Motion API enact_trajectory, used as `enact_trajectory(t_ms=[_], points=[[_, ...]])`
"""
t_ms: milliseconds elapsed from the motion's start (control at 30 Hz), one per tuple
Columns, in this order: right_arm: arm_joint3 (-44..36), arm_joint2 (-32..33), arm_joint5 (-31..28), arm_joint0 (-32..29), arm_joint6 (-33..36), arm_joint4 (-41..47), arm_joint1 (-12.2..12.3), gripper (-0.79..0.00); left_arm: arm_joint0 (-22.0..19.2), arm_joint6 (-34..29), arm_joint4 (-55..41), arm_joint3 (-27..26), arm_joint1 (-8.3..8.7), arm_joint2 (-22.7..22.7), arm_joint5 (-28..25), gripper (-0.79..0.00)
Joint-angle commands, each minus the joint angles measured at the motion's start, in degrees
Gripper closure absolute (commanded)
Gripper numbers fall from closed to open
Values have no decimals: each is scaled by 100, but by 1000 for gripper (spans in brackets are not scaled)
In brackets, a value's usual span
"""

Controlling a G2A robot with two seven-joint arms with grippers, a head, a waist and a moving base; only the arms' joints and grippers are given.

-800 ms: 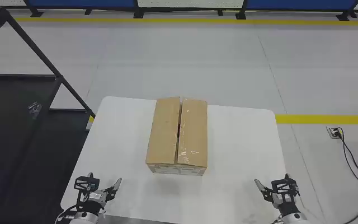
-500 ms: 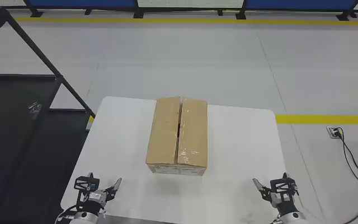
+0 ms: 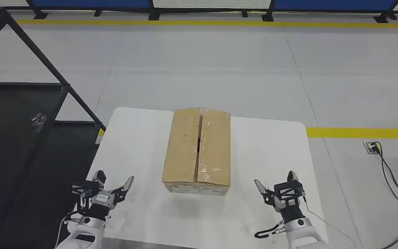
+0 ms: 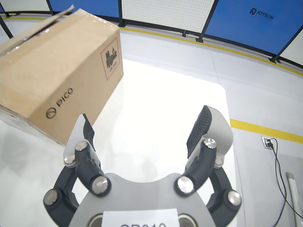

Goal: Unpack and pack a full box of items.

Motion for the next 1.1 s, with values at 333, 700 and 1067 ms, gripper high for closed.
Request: enact_trajectory(t_ms=[333, 700, 1067], points=[[-20, -45, 2, 66, 84, 11, -9, -785, 8, -4, 11, -2, 0, 1, 13, -785], [658, -790, 187, 1233, -650, 1037, -266, -785, -1050, -120, 112, 672, -95, 680, 98, -785], [1219, -1076, 465, 1870, -900, 1429, -426, -785, -1690, -57, 9, 1267, -174, 1089, 6, -785]])
